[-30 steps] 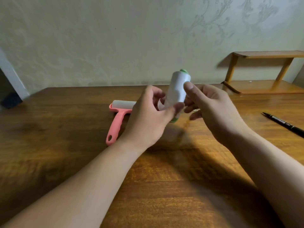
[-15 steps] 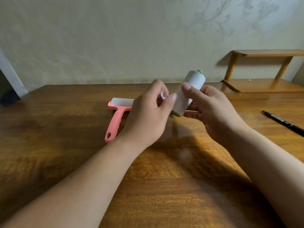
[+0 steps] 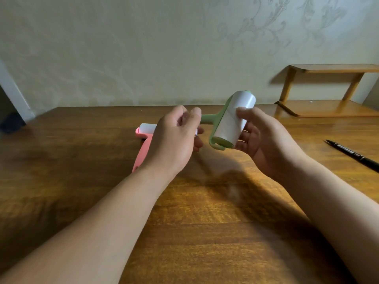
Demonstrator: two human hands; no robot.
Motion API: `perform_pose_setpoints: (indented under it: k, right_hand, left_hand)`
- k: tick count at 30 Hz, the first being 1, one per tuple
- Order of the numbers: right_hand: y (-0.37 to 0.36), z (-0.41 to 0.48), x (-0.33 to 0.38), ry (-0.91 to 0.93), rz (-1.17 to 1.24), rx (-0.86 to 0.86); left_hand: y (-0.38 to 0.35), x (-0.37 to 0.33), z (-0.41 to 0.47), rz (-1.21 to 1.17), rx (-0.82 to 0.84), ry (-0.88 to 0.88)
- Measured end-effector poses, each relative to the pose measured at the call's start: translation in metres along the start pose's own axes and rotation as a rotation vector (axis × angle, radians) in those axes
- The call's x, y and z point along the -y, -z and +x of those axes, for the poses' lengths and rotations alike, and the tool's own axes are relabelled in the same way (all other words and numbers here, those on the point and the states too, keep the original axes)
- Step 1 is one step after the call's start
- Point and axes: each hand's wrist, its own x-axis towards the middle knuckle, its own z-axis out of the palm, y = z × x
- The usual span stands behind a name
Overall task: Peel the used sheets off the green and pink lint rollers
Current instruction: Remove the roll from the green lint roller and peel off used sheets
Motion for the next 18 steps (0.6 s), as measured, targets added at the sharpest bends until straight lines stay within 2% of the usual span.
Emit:
perform_pose_setpoints:
  k: [4,7,11,15,18]
  right_hand:
    - [0.000,-0.001,0.000,0.030,-0.093,-0.037]
    - [-0.001,-0.003,0.002,0.105,-0.198,-0.066]
    - [-0.001,-0.003,0.003,0.168,-0.294,-0.141]
    - [-0.001,-0.004,0.005,0.194,-0.345,-0.208]
    - [0.001,-0.005,0.008,0.215,-0.406,-0.256]
  left_hand:
    - [0.000,-0.005,-0.008,0.250,0.124,-0.044]
    - [-0.002,-0.006,-0.009,0.331,0.222,-0.035]
    - [-0.003,-0.003,-0.008,0.331,0.266,-0.002]
    - [0.001,0.004,-0.003,0.126,0.315,0.085]
    - [0.005,0.006,-0.002,0.237,0.434,0.071]
